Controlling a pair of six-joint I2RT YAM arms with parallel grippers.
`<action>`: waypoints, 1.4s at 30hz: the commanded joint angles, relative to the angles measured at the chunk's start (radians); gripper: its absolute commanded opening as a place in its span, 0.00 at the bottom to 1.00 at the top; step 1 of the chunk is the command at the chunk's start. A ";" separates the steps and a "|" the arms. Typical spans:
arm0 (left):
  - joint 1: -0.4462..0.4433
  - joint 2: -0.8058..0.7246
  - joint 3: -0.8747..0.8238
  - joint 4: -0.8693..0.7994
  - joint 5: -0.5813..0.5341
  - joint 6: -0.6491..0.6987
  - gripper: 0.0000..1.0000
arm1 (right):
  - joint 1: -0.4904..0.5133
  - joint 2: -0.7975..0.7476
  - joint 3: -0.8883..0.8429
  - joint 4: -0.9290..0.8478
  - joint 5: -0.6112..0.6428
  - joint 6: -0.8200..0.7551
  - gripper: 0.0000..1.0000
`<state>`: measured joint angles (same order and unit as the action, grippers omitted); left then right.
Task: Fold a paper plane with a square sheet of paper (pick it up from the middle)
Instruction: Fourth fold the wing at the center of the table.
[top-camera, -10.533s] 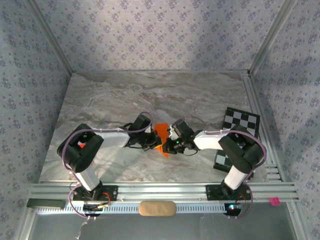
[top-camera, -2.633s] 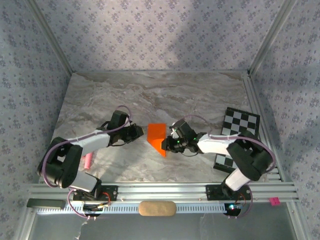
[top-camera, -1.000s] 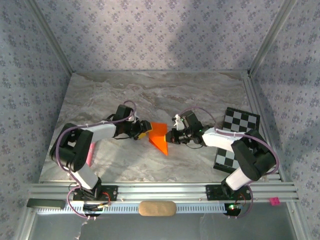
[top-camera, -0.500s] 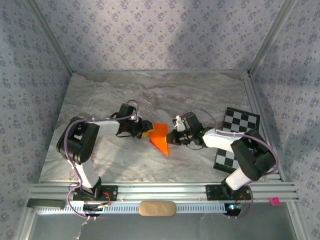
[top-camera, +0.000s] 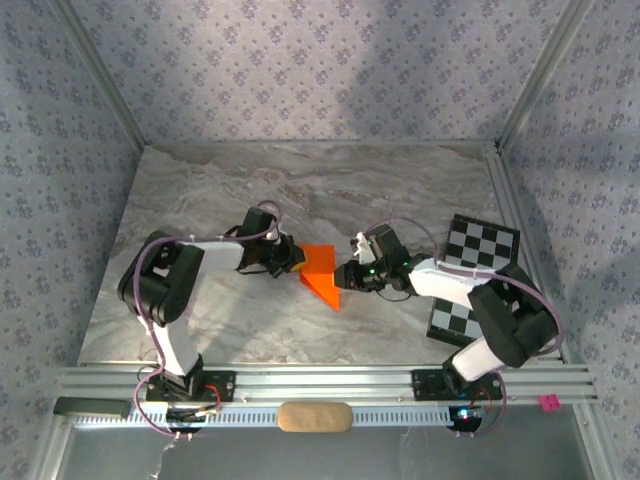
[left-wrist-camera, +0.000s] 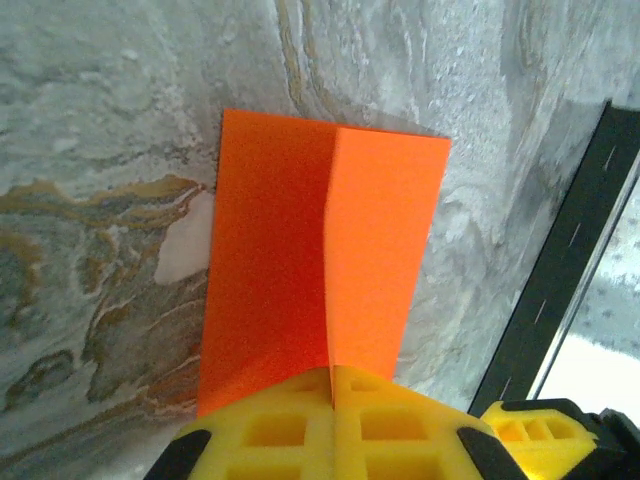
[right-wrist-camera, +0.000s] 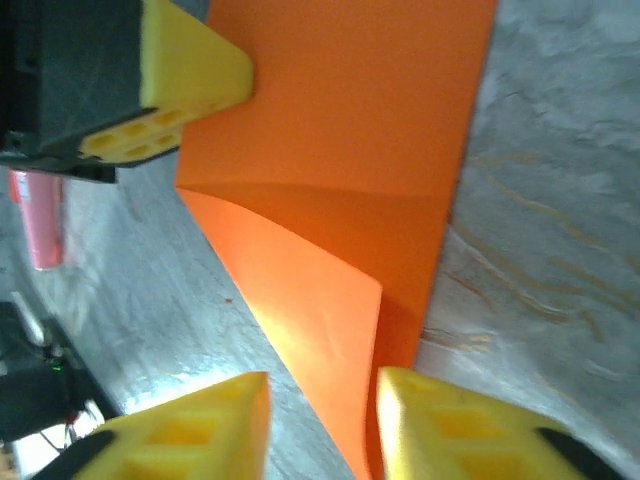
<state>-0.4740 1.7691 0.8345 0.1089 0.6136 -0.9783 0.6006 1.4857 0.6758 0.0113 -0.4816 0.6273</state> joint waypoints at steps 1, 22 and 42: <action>-0.027 -0.083 -0.036 0.019 -0.105 -0.062 0.06 | 0.011 -0.077 0.024 -0.107 0.131 -0.041 0.43; -0.117 -0.199 -0.112 0.076 -0.268 -0.266 0.11 | 0.540 -0.052 -0.064 0.156 0.968 -0.602 0.45; -0.120 -0.220 -0.102 0.040 -0.253 -0.245 0.12 | 0.553 0.094 -0.036 0.188 1.048 -0.623 0.33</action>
<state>-0.5896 1.5837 0.7101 0.1677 0.3511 -1.2240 1.1481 1.5730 0.6163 0.1871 0.5442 -0.0116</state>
